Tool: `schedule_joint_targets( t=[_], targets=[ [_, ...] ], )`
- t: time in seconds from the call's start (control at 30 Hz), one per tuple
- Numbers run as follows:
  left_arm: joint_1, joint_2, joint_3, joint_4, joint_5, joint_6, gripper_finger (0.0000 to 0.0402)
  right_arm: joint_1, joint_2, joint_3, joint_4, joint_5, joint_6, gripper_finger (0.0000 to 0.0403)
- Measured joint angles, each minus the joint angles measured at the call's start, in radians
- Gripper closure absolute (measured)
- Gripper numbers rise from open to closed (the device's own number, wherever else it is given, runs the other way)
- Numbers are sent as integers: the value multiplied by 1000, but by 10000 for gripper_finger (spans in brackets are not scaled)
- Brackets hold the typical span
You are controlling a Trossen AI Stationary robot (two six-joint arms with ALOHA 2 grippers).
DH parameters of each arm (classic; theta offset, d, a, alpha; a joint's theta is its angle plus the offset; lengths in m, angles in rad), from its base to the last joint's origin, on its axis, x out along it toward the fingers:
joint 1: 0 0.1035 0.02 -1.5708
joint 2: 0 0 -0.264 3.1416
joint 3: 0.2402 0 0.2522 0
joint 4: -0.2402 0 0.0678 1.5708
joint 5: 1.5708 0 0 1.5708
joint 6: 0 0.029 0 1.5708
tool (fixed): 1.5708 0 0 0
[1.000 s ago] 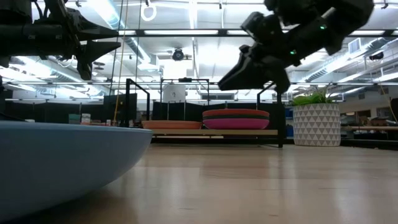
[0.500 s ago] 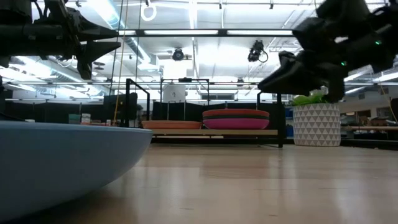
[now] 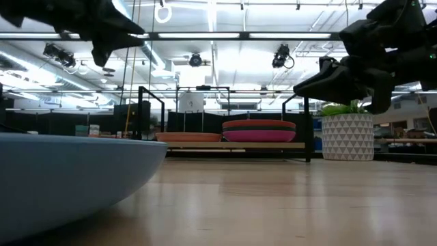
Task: Place and stack plates onto a shelf
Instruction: Stack the light blue plate on top of the brown plate on the shelf
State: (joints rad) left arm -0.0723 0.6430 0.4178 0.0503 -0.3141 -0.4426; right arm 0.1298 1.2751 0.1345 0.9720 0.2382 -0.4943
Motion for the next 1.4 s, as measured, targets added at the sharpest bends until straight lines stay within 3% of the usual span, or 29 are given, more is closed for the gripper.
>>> schedule_joint_targets(
  t=[0.13, 0.23, 0.5, 0.63, 0.77, 0.93, 1.1, 1.4],
  targets=[
    [0, 74, 100, -168, 4, -5, 278, 0, 0, 0, -1, -1, 1, 315],
    [9, 109, 131, -169, -11, 45, 278, 0, 0, 0, 0, -3, 23, 315],
    [-16, 292, 245, -291, 48, -100, 278, 0, 0, 0, 7, 12, 12, 315],
    [-77, 416, 368, -410, 19, -131, 278, 0, 0, 0, 5, 111, 1, 316],
    [-118, 532, 446, -652, -19, -282, 278, 0, 0, 0, -1, 183, 1, 316],
    [-124, 666, 454, -788, -3, -471, 278, 0, 0, 0, 0, 132, 2, 316],
    [-106, 786, 454, -787, 64, -577, 278, 0, 0, 0, 3, 108, 5, 317],
    [-50, 942, 455, -848, 163, -646, 278, 0, 0, 0, 3, 100, 20, 317]
  ],
)
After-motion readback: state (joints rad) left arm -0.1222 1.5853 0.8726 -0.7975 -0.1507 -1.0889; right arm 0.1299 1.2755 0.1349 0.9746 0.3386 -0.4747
